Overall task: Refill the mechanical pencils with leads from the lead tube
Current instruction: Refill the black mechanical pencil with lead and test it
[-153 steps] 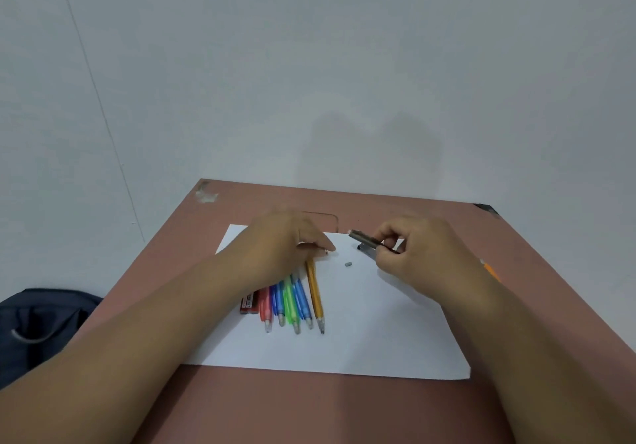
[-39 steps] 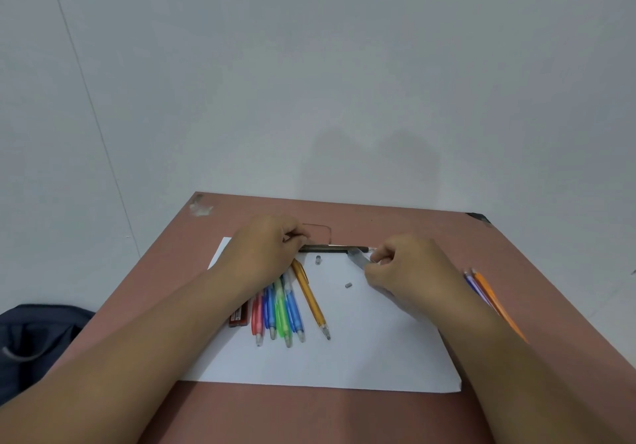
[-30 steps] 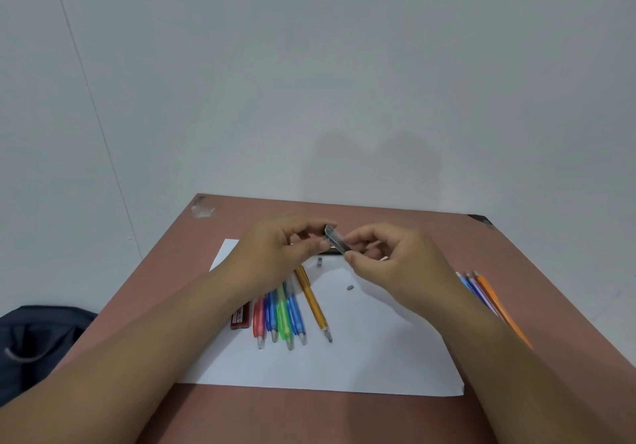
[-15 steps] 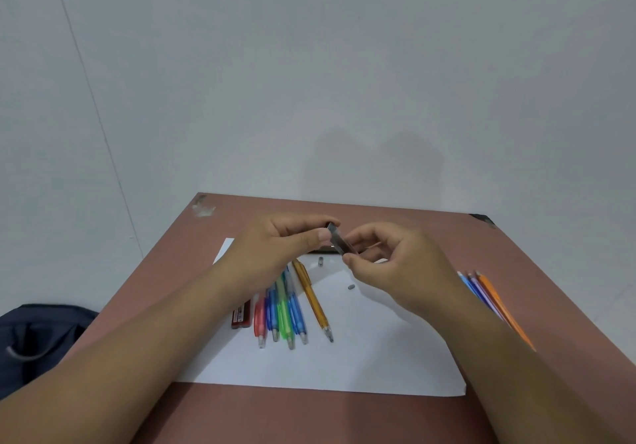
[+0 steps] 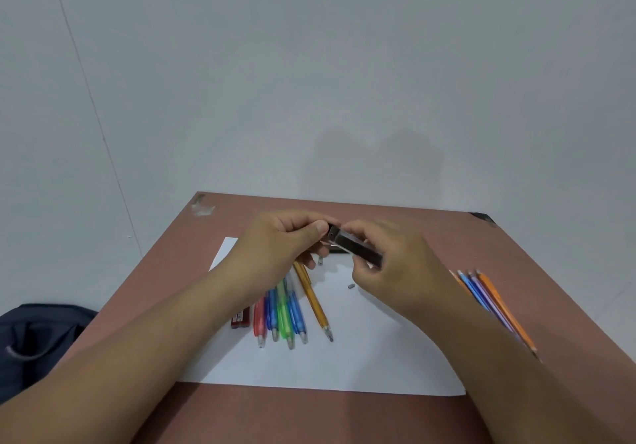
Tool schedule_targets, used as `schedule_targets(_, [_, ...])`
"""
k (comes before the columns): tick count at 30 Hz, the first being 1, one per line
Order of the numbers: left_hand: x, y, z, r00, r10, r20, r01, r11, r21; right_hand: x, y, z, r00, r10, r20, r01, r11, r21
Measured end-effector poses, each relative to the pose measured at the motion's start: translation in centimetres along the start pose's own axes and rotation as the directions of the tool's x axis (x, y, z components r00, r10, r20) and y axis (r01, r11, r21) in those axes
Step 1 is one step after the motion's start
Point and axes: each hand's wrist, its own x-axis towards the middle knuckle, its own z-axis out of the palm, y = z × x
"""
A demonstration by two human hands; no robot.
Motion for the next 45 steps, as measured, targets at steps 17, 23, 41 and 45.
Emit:
schedule_targets(17, [-0.4,0.9,0.6,0.909,-0.375,0.183,0.418,0.822,-0.387,0.6,2.5,0.9,0.940,-0.293,-0.174,0.226,0.919,-0.323])
schedule_targets(23, [-0.4,1.0,0.6,0.904,-0.393,0.166,0.425,0.791,-0.440,0.5,1.4,0.4,0.975,-0.150,-0.162,0.119,0.975,-0.186])
schedule_targets(41, [-0.4,0.8,0.5,0.906,-0.392,0.161,0.422,0.797,-0.432,0.5,2.4,0.5,0.942,-0.301,-0.149,0.259,0.933,-0.251])
schedule_targets(45, [-0.5,0.8,0.5,0.900,-0.402,0.169,0.434,0.788,-0.436,0.6,2.3,0.4,0.972,-0.179,-0.152,0.152,0.973,-0.173])
